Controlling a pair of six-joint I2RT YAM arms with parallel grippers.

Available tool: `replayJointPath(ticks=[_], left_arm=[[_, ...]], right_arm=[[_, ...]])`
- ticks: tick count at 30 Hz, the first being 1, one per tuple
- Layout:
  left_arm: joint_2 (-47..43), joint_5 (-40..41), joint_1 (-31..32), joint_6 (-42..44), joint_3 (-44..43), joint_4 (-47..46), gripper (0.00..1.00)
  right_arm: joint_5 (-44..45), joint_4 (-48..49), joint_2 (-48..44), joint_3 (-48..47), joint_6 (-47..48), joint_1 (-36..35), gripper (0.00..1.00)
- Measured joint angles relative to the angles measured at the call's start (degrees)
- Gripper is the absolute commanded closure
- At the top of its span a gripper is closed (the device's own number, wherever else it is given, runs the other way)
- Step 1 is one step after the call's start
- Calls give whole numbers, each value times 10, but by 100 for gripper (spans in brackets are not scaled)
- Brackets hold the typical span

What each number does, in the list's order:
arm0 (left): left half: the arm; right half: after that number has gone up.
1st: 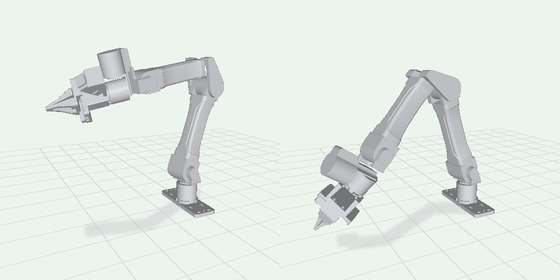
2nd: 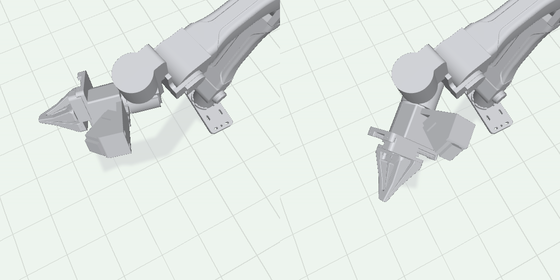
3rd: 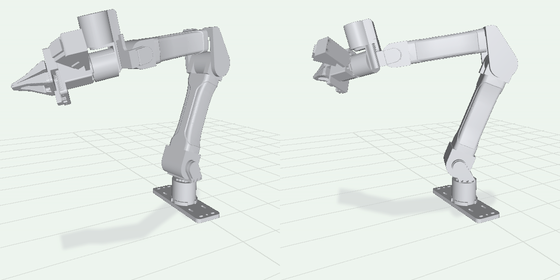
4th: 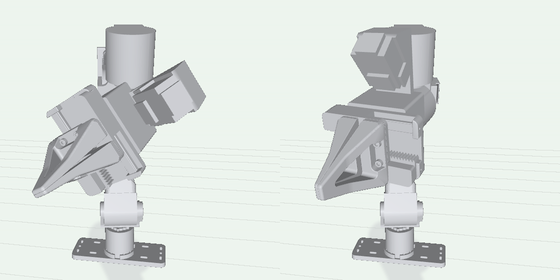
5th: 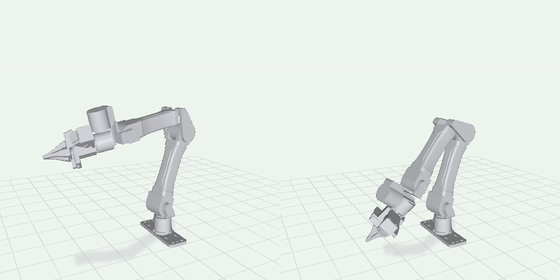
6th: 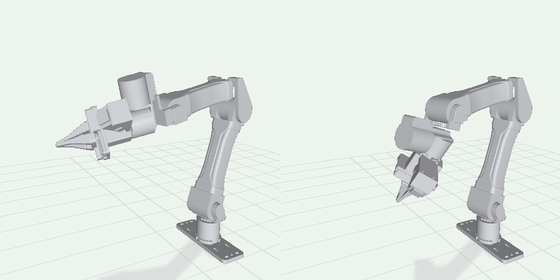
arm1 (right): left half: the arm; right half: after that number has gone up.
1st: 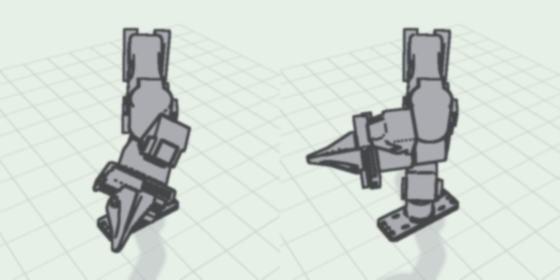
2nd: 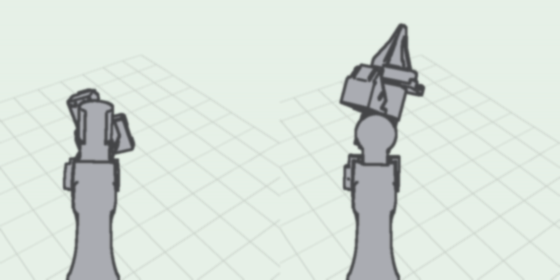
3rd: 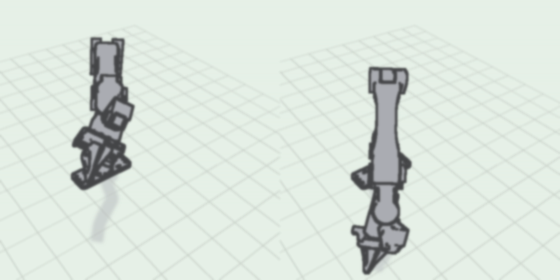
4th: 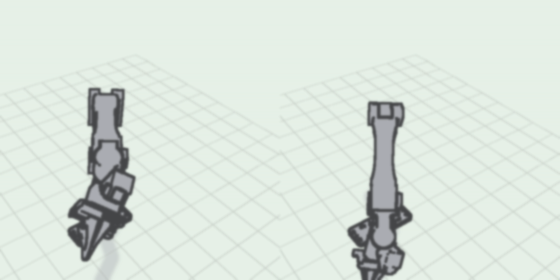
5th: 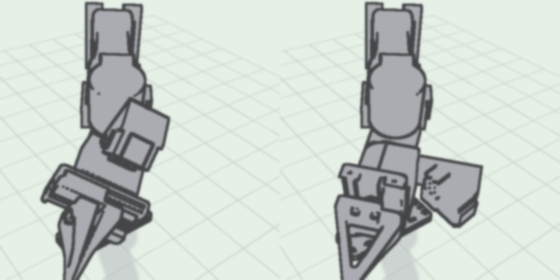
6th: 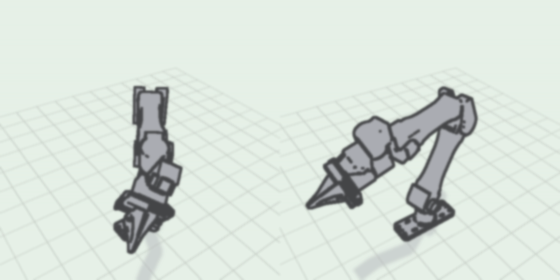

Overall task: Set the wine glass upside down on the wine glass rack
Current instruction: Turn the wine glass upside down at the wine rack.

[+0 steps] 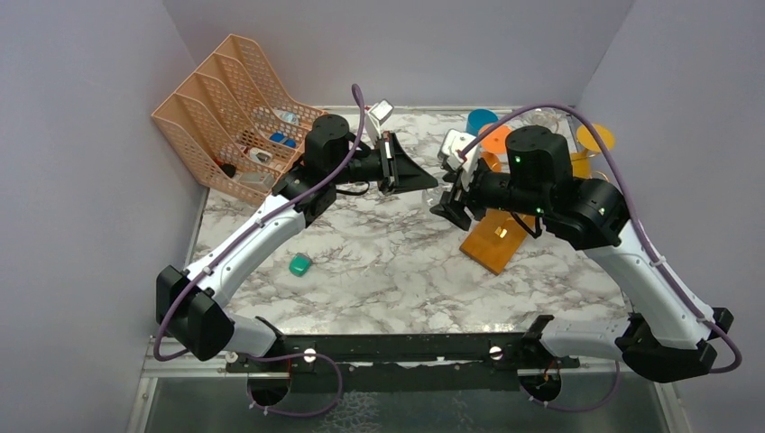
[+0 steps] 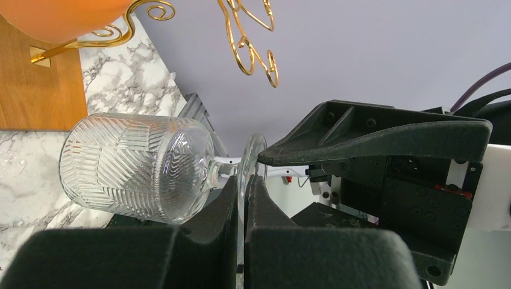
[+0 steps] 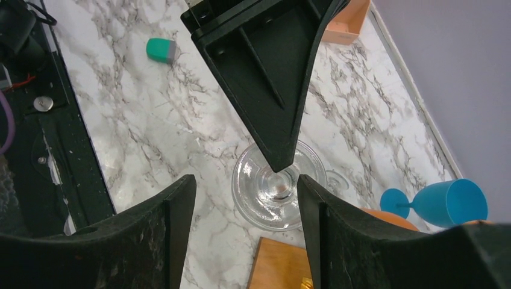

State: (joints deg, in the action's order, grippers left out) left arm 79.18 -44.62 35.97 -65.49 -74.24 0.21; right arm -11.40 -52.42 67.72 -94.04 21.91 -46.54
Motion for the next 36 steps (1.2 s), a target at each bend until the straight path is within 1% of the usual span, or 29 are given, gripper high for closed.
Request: replayJointPath(ticks=[3,5,7,11,16,23,26,30,32,36], left_arm=[[-3,0,0,0,0,0,100],[-4,-1,0,0,0,0,100],[-4,-1,0,0,0,1,100],[-4,-1,0,0,0,5,100],[-4,-2,-1,0,0,13,100],[-4,-2,-3,0,1,23,100],[-4,-2,-4,0,2,26,100],[-7,-15,-3,0,3,8,100],[-11,-19,-2,0,3,3,100],[-18,-26,-2,-1,3,-5,100]], right_arm=[[1,9,2,1,2,0,24],[5,12,2,1,6,0,22],[8,14,2,1,12,0,22],[13,13,6,1,27,0,31],[14,13,10,1,37,0,34],[14,11,25,-3,42,0,30],[14,10,31,-5,43,0,24],[15,-11,43,-5,42,0,21],[21,-19,49,-5,41,0,21],[34,-34,51,-5,41,0,26]])
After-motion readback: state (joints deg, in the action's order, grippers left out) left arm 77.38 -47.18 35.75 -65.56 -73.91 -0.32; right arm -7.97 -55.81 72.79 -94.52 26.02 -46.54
